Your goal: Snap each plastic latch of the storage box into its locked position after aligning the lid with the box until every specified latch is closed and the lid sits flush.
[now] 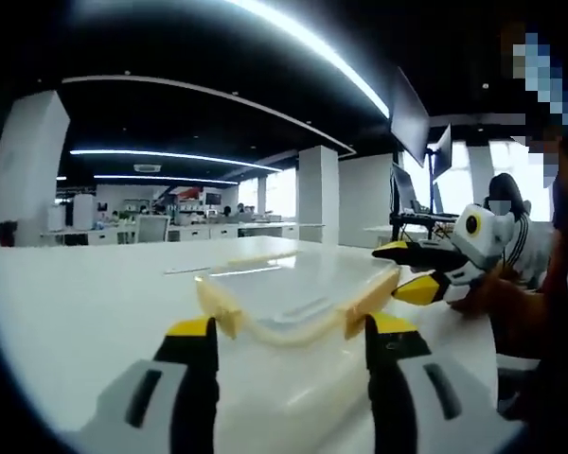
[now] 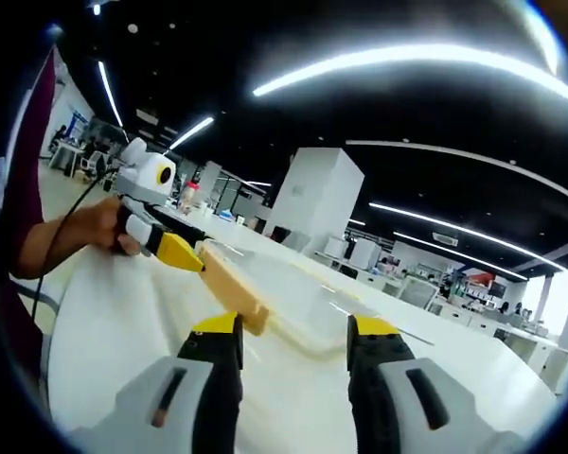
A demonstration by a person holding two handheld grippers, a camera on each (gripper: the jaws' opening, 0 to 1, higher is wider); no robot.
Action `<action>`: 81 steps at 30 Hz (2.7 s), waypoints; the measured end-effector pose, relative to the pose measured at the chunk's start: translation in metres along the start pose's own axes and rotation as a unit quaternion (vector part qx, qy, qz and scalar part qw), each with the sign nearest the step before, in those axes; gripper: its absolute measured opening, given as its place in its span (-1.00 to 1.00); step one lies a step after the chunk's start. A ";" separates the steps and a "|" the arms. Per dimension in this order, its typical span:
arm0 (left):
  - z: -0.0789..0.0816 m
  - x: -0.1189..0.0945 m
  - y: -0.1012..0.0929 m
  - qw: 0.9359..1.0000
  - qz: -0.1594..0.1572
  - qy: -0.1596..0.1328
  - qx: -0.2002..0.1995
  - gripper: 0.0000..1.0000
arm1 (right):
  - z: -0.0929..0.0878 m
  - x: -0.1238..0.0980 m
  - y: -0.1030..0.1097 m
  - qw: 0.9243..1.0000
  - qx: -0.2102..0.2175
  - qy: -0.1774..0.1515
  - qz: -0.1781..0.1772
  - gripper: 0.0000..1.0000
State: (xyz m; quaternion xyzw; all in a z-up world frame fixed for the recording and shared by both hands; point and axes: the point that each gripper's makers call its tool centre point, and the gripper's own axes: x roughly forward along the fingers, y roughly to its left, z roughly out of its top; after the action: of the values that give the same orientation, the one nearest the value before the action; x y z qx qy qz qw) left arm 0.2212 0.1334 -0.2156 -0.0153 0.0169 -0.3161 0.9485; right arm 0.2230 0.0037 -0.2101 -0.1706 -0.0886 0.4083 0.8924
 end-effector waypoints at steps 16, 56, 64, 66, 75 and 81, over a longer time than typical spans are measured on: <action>-0.005 0.001 0.003 1.000 -0.011 0.022 0.003 0.23 | 0.002 0.000 0.002 1.000 -0.002 0.000 -0.001 -0.16; -0.002 0.003 0.005 0.999 -0.004 0.024 0.030 0.16 | 0.001 0.005 0.006 1.000 -0.007 0.003 -0.006 -0.14; -0.003 0.002 0.007 0.999 -0.007 0.037 0.026 0.18 | 0.001 0.005 0.004 1.000 -0.006 0.003 -0.005 -0.14; -0.003 0.002 0.007 0.999 -0.006 0.040 0.025 0.18 | 0.001 0.005 0.004 1.000 -0.006 0.003 -0.006 -0.14; -0.006 0.001 0.007 0.998 -0.003 0.059 0.027 0.20 | 0.001 0.004 0.001 1.000 -0.005 0.004 -0.006 -0.13; -0.010 0.000 0.008 0.996 0.001 0.077 0.056 0.17 | 0.001 0.004 0.001 1.000 -0.004 0.004 -0.007 -0.13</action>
State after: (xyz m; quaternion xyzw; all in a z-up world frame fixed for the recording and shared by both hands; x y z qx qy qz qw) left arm 0.2259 0.1394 -0.2262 0.0618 0.0718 -0.3155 0.9442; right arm 0.2248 0.0073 -0.2097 -0.1750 -0.0877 0.4012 0.8948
